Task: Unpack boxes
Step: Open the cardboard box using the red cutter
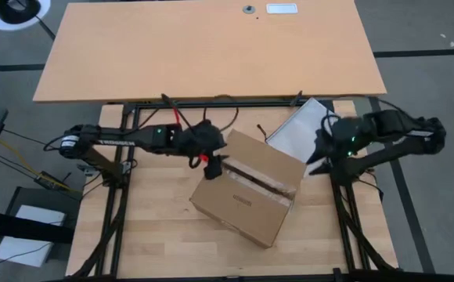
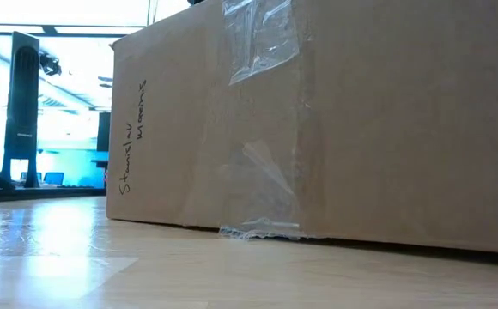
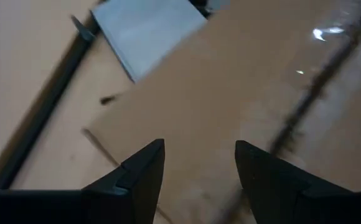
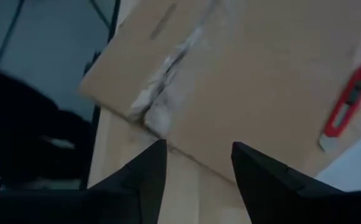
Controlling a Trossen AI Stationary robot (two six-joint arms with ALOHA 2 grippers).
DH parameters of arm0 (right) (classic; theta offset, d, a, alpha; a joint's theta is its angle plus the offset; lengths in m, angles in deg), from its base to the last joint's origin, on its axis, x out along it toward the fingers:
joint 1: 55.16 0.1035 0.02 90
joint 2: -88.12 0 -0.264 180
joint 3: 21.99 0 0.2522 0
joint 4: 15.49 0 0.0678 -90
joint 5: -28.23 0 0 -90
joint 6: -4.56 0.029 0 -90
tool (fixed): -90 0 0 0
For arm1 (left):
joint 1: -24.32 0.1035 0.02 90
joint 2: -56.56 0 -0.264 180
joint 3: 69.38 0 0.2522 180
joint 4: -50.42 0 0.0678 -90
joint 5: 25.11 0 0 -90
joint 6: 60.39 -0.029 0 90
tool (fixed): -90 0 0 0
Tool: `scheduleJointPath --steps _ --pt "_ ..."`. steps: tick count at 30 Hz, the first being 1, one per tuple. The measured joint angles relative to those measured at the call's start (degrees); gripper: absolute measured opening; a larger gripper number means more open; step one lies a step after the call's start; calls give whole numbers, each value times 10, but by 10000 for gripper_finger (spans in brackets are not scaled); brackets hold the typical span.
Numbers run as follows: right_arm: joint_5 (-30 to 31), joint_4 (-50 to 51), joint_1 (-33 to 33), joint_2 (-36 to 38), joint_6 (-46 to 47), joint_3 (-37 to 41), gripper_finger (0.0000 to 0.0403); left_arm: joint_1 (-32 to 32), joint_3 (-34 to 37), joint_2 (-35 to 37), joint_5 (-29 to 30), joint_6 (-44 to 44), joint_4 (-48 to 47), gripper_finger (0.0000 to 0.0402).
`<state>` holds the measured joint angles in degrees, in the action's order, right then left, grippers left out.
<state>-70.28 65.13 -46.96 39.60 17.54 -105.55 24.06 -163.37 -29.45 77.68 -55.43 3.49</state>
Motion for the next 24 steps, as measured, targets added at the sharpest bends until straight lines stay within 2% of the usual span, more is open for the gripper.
scheduleJointPath --steps 5,9,12,20,24 --pt "52 -46 92 -18 -11 49 174 -28 0 1 1 42 -43 209" --pt "100 -52 142 -37 1 83 166 -44 0 2 1 63 -70 209" --pt "128 -60 159 -55 18 100 161 -52 0 2 1 72 -84 209" --pt "279 -78 182 -110 20 104 150 -55 0 2 2 105 -91 209" --pt "323 -80 184 -129 34 104 147 -55 0 2 1 107 -92 209"
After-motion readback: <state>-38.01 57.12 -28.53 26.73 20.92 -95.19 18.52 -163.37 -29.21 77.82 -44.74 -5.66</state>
